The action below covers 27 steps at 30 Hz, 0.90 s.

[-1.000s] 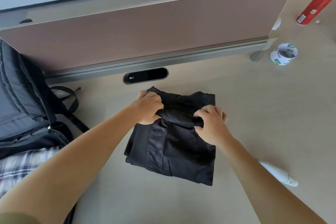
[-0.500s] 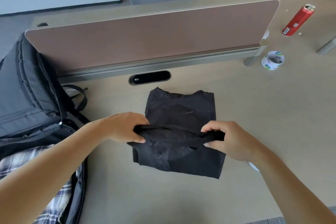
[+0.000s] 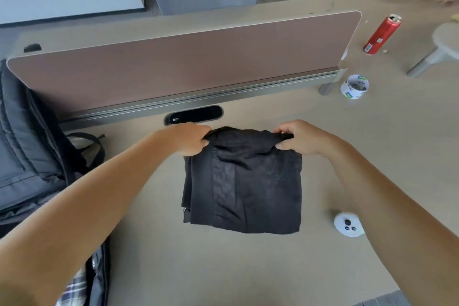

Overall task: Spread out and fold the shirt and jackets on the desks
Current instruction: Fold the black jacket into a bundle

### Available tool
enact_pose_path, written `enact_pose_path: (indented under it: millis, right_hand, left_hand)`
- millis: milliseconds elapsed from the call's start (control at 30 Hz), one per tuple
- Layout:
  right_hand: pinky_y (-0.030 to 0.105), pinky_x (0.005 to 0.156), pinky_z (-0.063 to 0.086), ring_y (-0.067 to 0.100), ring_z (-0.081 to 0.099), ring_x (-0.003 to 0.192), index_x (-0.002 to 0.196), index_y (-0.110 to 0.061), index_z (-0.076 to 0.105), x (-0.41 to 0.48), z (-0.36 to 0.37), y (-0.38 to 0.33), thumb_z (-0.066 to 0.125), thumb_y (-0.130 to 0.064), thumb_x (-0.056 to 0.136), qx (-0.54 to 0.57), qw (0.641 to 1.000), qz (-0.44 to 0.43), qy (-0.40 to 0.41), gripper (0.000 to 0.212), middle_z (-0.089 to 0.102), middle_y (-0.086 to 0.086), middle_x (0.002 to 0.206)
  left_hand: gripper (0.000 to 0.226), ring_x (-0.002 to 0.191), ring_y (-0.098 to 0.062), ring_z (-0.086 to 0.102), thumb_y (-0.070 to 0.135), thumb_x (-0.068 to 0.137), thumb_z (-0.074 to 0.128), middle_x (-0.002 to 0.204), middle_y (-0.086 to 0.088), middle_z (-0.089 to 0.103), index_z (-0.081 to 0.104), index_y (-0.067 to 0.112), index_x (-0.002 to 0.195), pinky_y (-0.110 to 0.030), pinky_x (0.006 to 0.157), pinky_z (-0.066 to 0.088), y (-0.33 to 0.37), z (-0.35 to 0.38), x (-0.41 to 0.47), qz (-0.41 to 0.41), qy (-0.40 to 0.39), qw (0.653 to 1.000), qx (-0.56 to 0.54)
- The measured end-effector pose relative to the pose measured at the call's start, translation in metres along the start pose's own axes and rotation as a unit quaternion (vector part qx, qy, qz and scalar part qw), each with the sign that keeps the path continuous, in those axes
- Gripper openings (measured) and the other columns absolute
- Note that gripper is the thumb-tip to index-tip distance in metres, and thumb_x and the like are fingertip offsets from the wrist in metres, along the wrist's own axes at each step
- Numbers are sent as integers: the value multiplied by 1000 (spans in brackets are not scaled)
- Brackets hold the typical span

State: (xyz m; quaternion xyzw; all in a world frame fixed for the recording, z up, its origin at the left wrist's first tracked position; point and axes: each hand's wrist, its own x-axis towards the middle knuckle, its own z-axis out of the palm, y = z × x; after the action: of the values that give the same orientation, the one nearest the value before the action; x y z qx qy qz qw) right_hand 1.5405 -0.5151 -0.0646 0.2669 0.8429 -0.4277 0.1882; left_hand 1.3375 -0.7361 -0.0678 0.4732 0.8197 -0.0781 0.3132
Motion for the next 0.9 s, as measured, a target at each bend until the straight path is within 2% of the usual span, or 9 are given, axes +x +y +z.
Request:
enact_pose_path:
  millis: [100, 267, 400, 533, 667, 700, 767, 833, 900]
  right_hand:
    - [28, 70, 43, 22, 59, 94, 111, -25, 66, 65, 6, 24, 52, -10, 95, -91, 994, 62, -24, 26, 63, -4, 101]
    - [44, 102, 33, 31, 43, 123, 133, -27, 53, 122, 53, 55, 42, -19, 90, -242, 960, 133, 43, 44, 48, 5, 133]
    - [39, 108, 32, 31, 37, 128, 122, -9, 61, 132, 87, 80, 53, -18, 87, -234, 952, 33, 194, 37, 46, 9, 134]
    - [44, 93, 40, 38, 54, 103, 115, -5, 59, 144, 94, 88, 58, -8, 79, -211, 947, -18, 242, 35, 60, 12, 109]
    - [46, 91, 43, 40, 53, 104, 126, -8, 55, 142, 89, 73, 57, 2, 75, -144, 923, -39, 354, 52, 55, 16, 121]
    - [45, 92, 44, 39, 51, 107, 127, -8, 55, 135, 90, 68, 56, 2, 77, -100, 908, -63, 401, 51, 52, 17, 125]
    - [45, 102, 42, 38, 49, 120, 130, -9, 57, 114, 103, 64, 57, -7, 87, -88, 897, -132, 413, 43, 49, 16, 135]
    - [54, 116, 28, 37, 34, 142, 144, -19, 50, 95, 122, 64, 52, -27, 98, -189, 917, -147, 317, 47, 37, 14, 154]
    - [59, 120, 11, 36, 10, 152, 155, -33, 31, 94, 135, 73, 40, -48, 101, -274, 931, -101, 220, 58, 14, 9, 166]
  left_hand:
    - [35, 100, -29, 58, 31, 104, 31, 113, -8, 62, 44, 20, 134, -42, 85, 40, -5, 21, 64, -39, -20, 995, 93]
    - [49, 131, -37, 39, 42, 98, 34, 141, -13, 46, 46, 22, 141, -51, 108, 30, -11, 59, 130, -77, 5, 989, 129]
    - [36, 119, -30, 46, 28, 94, 47, 127, -8, 57, 55, 16, 126, -44, 102, 36, -30, 82, 156, -41, 152, 987, 9]
    - [20, 104, -35, 56, 23, 92, 62, 106, -8, 66, 64, 13, 108, -48, 96, 41, -40, 96, 162, -61, 292, 954, -22]
    - [13, 95, -36, 56, 19, 91, 61, 100, -8, 64, 68, 10, 98, -50, 95, 44, -6, 93, 136, -7, 501, 865, -29]
    - [20, 100, -36, 56, 24, 93, 59, 105, -9, 64, 68, 9, 102, -50, 97, 43, 9, 97, 123, 19, 504, 862, -48]
    - [43, 122, -38, 51, 42, 96, 50, 127, -11, 61, 64, 11, 123, -53, 107, 38, 39, 115, 97, 45, 398, 915, -56]
    - [69, 146, -39, 26, 60, 95, 35, 155, -9, 38, 42, 17, 148, -58, 119, 21, 51, 138, 88, 10, 253, 967, -19]
    - [80, 151, -41, 5, 68, 92, 28, 165, -6, 18, 23, 23, 157, -61, 120, 7, 48, 151, 96, -17, 202, 979, 15]
